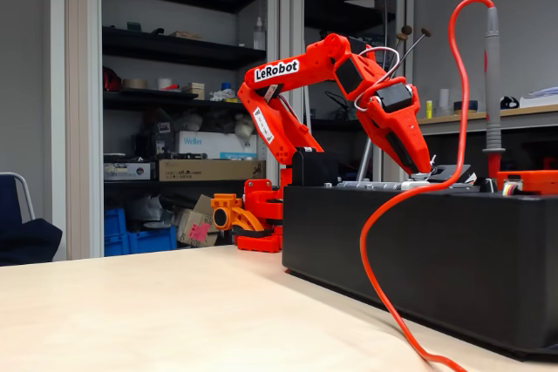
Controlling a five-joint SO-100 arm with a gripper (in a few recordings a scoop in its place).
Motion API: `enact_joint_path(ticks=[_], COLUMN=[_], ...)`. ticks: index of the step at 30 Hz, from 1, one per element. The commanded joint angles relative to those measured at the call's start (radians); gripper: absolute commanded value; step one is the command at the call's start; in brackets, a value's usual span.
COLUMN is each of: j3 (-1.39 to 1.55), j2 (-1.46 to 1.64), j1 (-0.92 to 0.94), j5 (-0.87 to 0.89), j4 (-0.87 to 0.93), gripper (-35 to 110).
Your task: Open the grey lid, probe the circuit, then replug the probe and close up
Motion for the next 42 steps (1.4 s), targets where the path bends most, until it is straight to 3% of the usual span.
enact_joint_path(ticks=[1, 16, 25, 42], j3=[-0.061, -0.187, -0.103, 0.0], j2=[-0.015, -0.058, -0.034, -0.005], j1=[-0.008, 0.002, -0.014, -0.067], j5=[0.017, 0.044, 0.071, 0.138], j4=[0.026, 0.101, 0.064, -0.029], gripper=[0, 0, 8, 10])
